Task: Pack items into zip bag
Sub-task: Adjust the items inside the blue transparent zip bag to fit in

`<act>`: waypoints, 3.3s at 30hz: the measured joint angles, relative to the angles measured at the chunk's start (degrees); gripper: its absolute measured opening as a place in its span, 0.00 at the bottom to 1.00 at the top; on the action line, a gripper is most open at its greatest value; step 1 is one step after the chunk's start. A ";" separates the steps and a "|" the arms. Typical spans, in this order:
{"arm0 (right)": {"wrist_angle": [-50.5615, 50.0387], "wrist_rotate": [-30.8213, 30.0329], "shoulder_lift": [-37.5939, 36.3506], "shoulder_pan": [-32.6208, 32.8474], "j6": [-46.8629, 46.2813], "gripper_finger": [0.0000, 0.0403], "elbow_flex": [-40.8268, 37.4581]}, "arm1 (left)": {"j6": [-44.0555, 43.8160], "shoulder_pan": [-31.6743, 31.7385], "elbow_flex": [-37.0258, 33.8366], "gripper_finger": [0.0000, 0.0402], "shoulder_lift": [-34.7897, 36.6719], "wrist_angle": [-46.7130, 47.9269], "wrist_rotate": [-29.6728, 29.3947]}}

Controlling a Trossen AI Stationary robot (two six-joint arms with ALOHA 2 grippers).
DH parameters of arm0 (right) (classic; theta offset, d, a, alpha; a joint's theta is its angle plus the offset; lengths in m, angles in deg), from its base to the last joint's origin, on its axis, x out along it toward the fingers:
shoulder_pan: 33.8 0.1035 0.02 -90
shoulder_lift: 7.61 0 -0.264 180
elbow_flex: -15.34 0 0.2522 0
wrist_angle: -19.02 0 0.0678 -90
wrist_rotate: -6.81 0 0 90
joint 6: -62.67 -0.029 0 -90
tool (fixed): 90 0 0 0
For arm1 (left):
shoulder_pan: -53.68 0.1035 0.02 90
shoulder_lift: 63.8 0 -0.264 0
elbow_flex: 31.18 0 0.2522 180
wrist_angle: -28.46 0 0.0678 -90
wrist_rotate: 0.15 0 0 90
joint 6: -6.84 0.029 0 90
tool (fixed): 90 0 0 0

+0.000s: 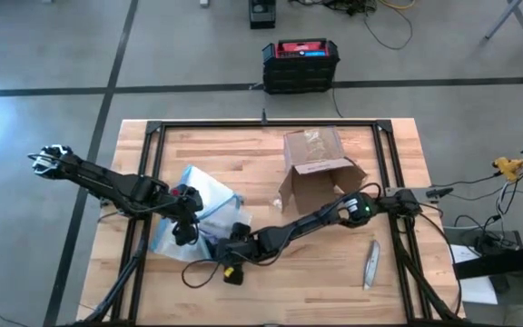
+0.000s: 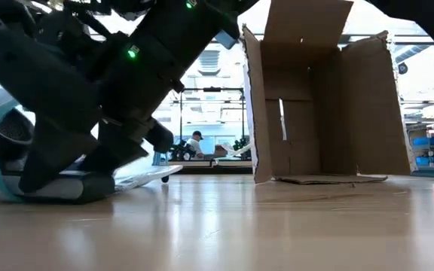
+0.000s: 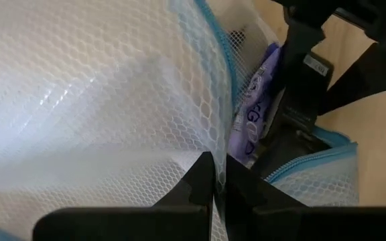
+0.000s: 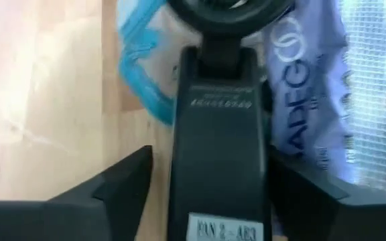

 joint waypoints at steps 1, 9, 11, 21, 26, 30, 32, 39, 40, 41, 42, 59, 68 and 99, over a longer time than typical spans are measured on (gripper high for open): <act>0.09 -0.15 0.02 -0.01 0.63 0.70 -0.05 | -0.02 0.00 -0.02 0.00 0.00 0.00 0.00; -0.82 -0.17 0.03 -0.53 0.49 0.62 -0.02 | 0.08 0.00 -0.04 0.00 -0.02 -0.02 0.02; -1.12 -1.32 0.03 -0.60 -0.68 0.53 -0.02 | 0.29 0.00 -0.04 0.00 -0.02 -0.07 0.02; -0.77 -2.75 -1.35 -0.76 -5.97 0.42 -0.26 | 1.79 0.00 -0.04 0.00 -0.02 -0.29 0.78; -2.85 -5.40 -2.68 -1.85 -6.26 0.42 -0.42 | 2.46 -0.54 -0.04 0.00 -0.02 -0.46 4.39; -3.90 -7.80 -4.80 -2.56 -10.09 0.42 -0.50 | 2.62 -1.71 -0.04 0.00 -0.02 -0.32 5.66; -5.93 -7.64 -6.32 -3.12 -15.06 0.42 -0.40 | 2.35 -2.09 -0.04 0.00 -0.02 -0.03 5.70; -10.16 -7.83 -6.01 -6.17 -31.27 0.42 -0.26 | 1.49 -2.12 -0.09 0.00 -0.10 -4.31 3.67; -10.14 -7.63 -6.01 -6.62 -32.43 0.42 -0.38 | 1.54 -2.12 -0.09 0.00 -0.19 -5.46 2.82; -8.88 -7.75 -5.85 -7.05 -33.31 0.42 -0.67 | 1.69 -2.12 -0.09 0.00 -0.32 -6.53 1.92; -7.28 -7.94 -5.48 -7.41 -33.75 0.42 -0.67 | 1.85 -2.12 -0.09 0.00 -0.51 -7.52 1.03; 9.39 -4.54 -2.04 -8.81 -24.29 0.84 -0.90 | 1.16 -1.99 -0.07 0.00 -5.70 -9.05 -3.76; -6.85 -1.99 -6.72 -6.18 -4.69 0.81 1.31 | 1.29 -1.97 -0.07 0.00 -5.27 -8.79 -3.23; -9.01 -0.44 -5.94 -5.15 19.46 0.42 -2.86 | -3.19 -2.10 -0.07 0.00 -6.35 -12.11 -3.10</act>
